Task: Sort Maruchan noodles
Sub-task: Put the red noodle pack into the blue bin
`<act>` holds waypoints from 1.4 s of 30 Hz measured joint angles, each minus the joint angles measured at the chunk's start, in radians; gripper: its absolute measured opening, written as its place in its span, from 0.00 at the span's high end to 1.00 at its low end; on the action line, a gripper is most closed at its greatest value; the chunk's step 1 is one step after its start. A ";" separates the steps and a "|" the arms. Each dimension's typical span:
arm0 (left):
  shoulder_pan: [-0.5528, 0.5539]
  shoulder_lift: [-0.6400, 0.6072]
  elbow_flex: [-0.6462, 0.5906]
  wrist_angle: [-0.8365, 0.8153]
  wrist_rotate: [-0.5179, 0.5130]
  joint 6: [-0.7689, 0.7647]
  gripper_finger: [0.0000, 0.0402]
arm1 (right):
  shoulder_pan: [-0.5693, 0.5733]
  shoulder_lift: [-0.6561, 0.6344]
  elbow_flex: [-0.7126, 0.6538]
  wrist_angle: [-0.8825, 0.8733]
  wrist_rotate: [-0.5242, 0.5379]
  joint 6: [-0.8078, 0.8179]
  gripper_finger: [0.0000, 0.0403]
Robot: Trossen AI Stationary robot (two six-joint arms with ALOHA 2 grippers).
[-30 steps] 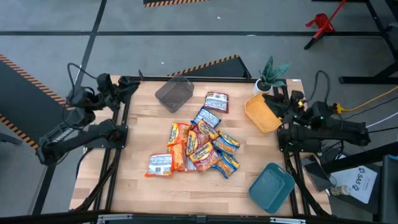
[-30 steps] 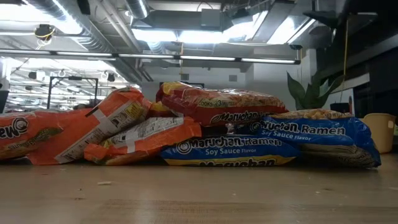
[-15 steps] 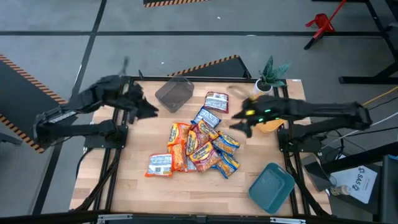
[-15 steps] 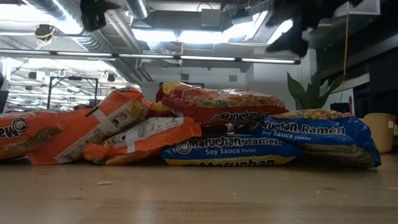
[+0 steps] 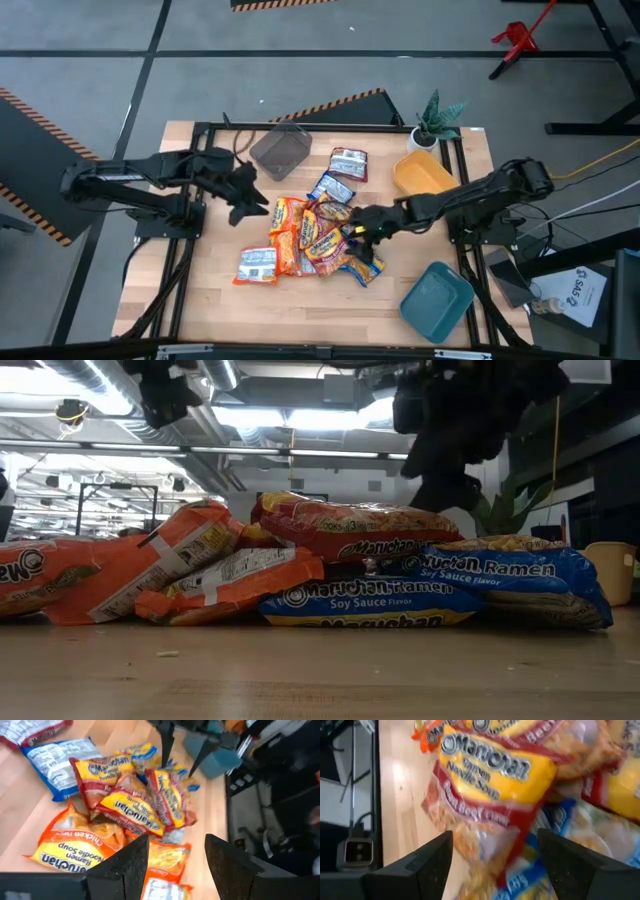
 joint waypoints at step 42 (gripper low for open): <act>-0.456 0.769 -0.106 0.847 -0.516 -0.202 0.54 | 0.008 0.031 0.000 0.035 0.219 0.090 0.32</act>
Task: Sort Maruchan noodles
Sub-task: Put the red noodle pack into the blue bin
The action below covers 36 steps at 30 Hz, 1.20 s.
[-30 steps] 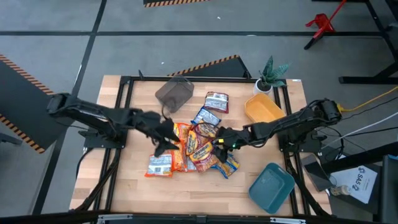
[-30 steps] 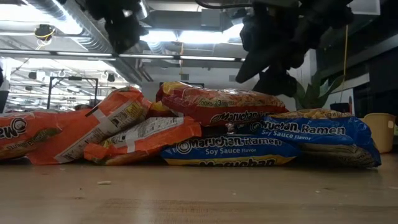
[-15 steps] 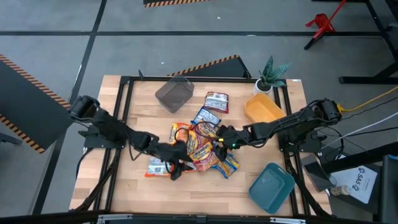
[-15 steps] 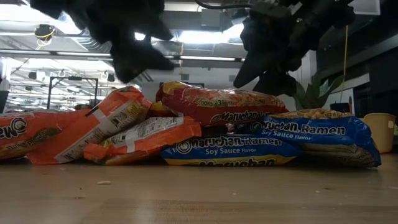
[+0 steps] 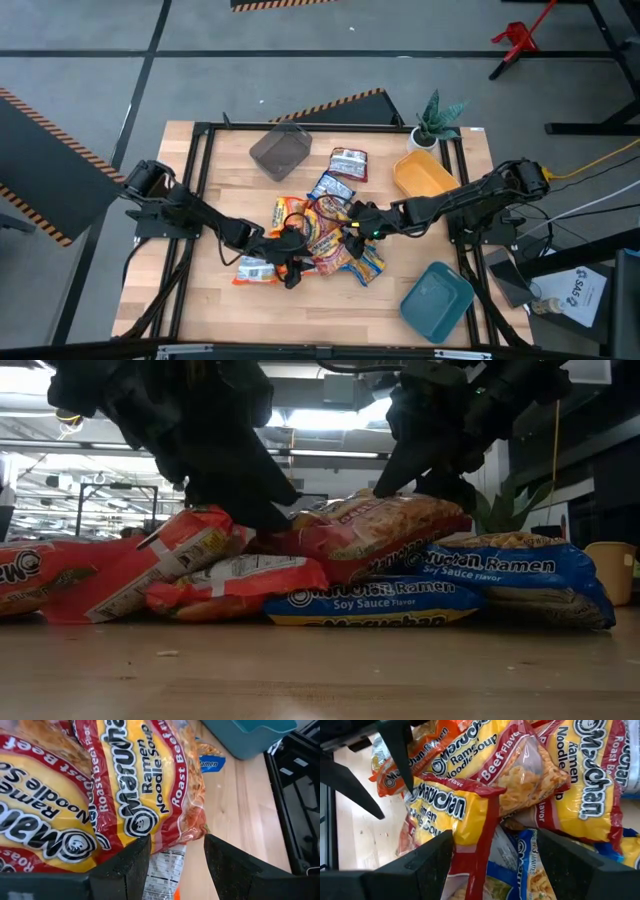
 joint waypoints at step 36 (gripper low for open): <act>0.048 0.004 -0.003 0.031 -0.009 -0.027 0.54 | 0.000 0.113 -0.001 0.157 -0.240 0.017 0.80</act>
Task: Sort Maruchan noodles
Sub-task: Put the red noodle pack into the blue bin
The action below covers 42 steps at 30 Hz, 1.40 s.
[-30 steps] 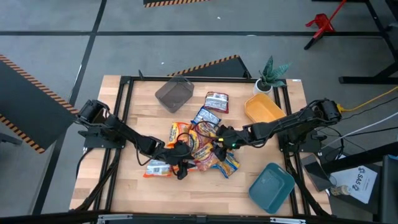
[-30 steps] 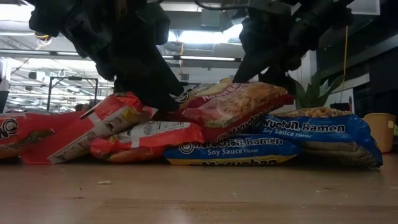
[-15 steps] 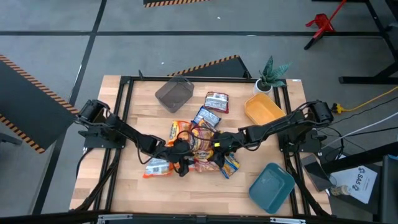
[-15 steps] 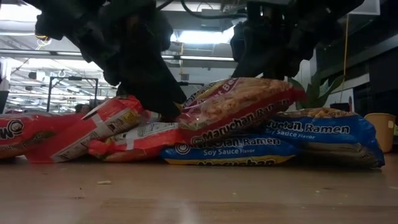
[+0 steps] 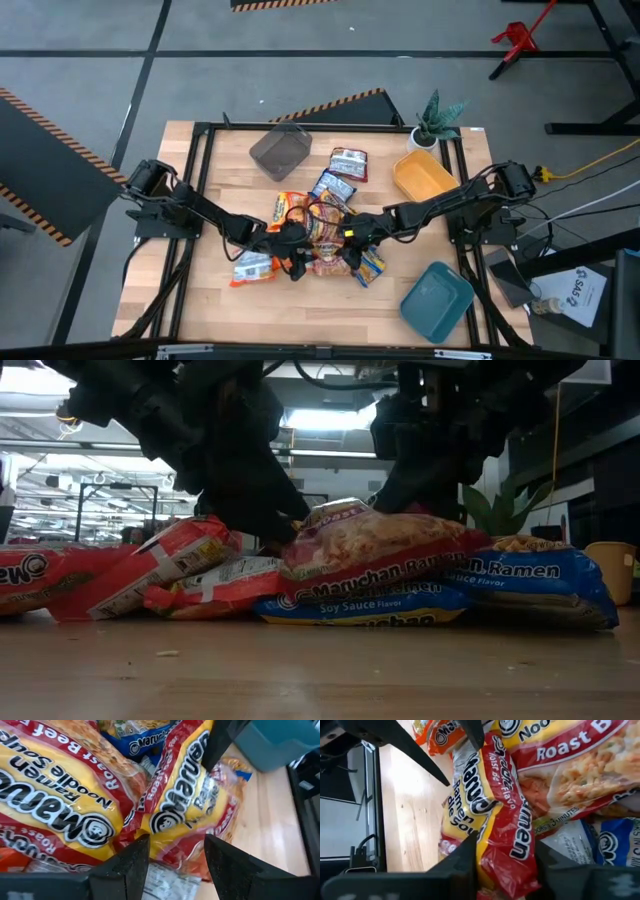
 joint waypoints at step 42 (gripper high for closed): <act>0.063 -0.469 0.037 -0.086 0.002 0.054 0.54 | 0.696 -0.642 0.033 -1.020 0.003 0.668 0.89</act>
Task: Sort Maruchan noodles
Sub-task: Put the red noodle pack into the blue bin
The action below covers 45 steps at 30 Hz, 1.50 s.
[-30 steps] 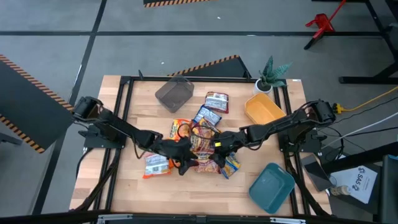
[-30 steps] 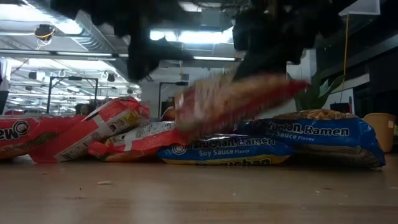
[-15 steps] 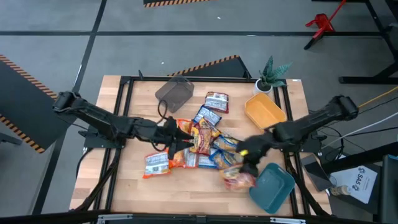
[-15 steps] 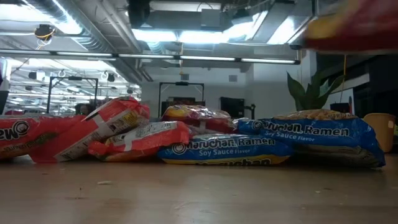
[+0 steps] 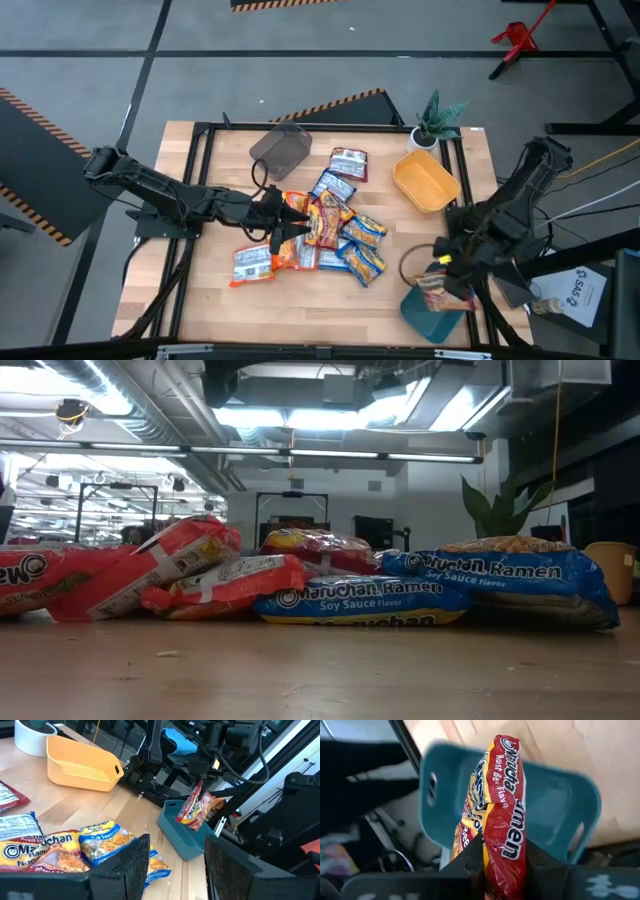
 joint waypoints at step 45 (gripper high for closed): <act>0.000 0.000 0.000 -0.044 -0.021 -0.004 0.54 | 0.030 0.070 -0.150 0.160 -0.094 -0.064 0.46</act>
